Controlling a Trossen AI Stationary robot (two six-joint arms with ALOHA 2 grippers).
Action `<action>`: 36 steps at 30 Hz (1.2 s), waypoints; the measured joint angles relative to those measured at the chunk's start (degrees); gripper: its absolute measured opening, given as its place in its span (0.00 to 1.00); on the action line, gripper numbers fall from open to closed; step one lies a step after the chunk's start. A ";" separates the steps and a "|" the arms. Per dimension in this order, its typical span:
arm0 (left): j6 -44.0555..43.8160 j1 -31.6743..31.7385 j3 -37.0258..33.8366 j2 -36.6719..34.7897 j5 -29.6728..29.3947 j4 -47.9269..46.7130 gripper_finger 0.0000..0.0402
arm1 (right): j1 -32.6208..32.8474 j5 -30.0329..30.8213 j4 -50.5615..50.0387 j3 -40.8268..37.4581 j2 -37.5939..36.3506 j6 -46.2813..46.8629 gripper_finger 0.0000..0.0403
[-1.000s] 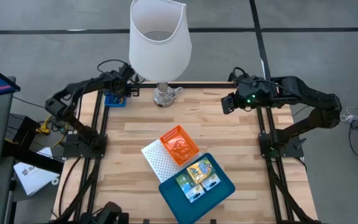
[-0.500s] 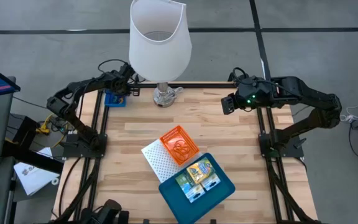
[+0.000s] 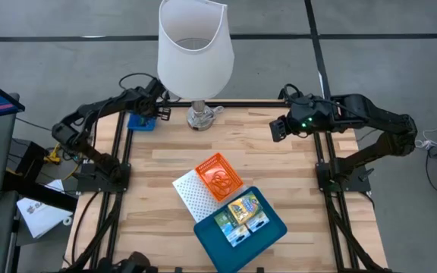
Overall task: Pick & Place Office Desk Supplies
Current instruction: Put the blue bin on the shelf
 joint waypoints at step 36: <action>-4.07 -3.77 -9.37 -4.34 8.85 1.43 0.13 | 0.49 1.53 0.68 0.00 0.02 -1.40 0.15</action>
